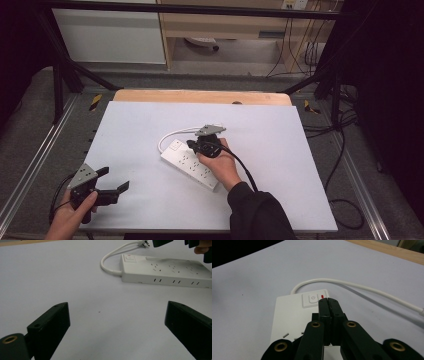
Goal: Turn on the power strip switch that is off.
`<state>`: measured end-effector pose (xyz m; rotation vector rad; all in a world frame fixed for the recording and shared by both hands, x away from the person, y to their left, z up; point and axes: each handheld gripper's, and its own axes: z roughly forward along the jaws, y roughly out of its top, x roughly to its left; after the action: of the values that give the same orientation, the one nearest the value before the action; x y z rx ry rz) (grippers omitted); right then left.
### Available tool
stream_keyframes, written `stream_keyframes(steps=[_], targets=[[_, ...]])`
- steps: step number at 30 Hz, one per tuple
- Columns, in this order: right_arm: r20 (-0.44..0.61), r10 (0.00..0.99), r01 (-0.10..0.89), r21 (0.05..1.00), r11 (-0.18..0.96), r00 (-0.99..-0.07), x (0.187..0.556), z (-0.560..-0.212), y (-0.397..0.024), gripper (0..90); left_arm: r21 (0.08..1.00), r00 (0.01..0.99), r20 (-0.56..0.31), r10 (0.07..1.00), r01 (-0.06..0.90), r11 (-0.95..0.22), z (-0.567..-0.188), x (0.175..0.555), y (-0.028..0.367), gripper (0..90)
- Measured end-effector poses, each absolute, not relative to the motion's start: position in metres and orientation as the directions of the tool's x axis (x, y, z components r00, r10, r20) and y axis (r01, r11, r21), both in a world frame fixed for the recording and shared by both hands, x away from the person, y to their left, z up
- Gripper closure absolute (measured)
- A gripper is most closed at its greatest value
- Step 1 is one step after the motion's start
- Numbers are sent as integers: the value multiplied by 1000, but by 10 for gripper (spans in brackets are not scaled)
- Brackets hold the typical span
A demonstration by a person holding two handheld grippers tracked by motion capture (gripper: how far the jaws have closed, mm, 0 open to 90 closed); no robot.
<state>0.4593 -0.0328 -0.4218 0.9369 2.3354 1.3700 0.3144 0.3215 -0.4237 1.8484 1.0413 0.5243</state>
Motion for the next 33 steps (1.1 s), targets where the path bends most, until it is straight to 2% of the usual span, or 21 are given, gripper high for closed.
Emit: stream_keyframes(steps=[33], targets=[[89,657,438,811,388,-748,467,-434,-23,900,869,552,-66,831,441,-223,-424,315,322,62]])
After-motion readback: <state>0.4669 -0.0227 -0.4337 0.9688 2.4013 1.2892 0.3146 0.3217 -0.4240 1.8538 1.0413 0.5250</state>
